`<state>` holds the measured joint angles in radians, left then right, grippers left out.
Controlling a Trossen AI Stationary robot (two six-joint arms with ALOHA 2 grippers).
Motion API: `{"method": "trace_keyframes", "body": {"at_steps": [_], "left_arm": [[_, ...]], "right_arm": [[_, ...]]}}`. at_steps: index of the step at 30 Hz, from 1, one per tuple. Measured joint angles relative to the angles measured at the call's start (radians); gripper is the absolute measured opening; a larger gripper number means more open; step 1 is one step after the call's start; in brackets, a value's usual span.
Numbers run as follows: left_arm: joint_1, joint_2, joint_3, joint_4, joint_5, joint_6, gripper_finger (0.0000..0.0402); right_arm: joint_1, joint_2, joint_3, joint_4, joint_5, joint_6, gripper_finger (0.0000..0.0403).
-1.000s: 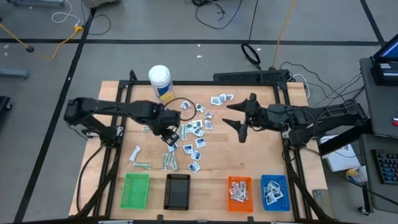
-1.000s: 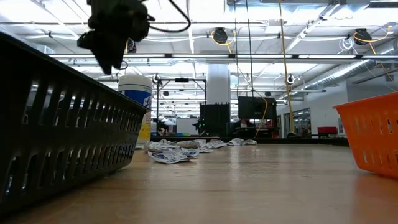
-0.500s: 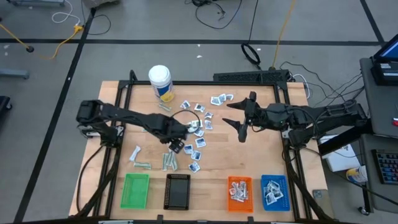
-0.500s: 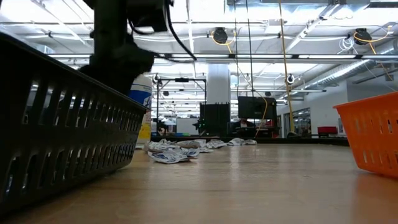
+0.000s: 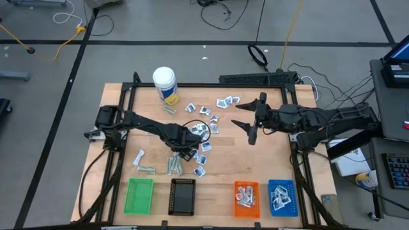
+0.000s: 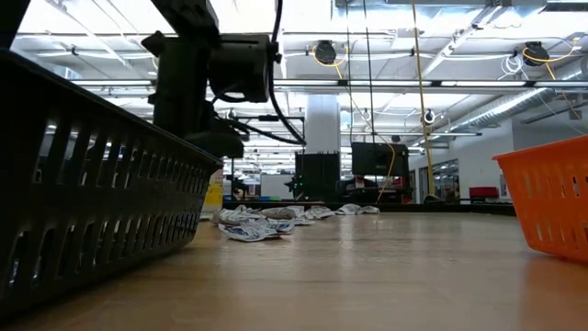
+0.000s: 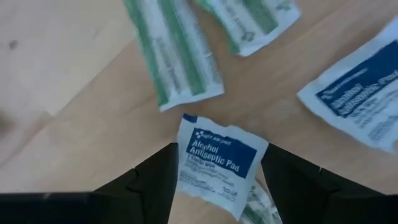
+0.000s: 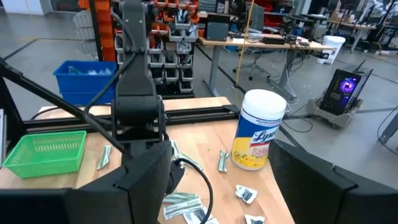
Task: Pick & Place First Aid Supplies
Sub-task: Put the alcohol pad into the blue bin
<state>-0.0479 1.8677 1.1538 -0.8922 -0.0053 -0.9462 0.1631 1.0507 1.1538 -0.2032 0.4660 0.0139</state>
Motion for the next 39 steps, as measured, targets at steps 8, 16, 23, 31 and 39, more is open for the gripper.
{"method": "trace_keyframes", "body": {"at_steps": [8,16,23,31,39], "left_arm": [[-0.005,0.009,0.002,0.012,0.012,0.001,0.0217],[-0.003,0.002,0.0,0.005,0.046,0.009,0.011],[0.01,-0.076,-0.003,-0.023,0.06,0.015,0.001],[0.05,-0.274,-0.002,-0.033,0.035,0.087,0.0004],[0.059,-0.488,-0.002,0.04,-0.055,0.189,0.0003]], "right_arm": [[0.0,-0.016,0.0,0.004,0.002,-0.008,0.0263],[0.0,-0.017,0.0,0.005,0.002,-0.023,0.0263],[0.0,-0.017,0.0,0.009,0.003,-0.023,0.0263],[0.0,-0.017,0.0,0.01,0.003,-0.021,0.0263],[0.0,-0.017,0.0,0.012,0.004,0.008,0.0263]]}}
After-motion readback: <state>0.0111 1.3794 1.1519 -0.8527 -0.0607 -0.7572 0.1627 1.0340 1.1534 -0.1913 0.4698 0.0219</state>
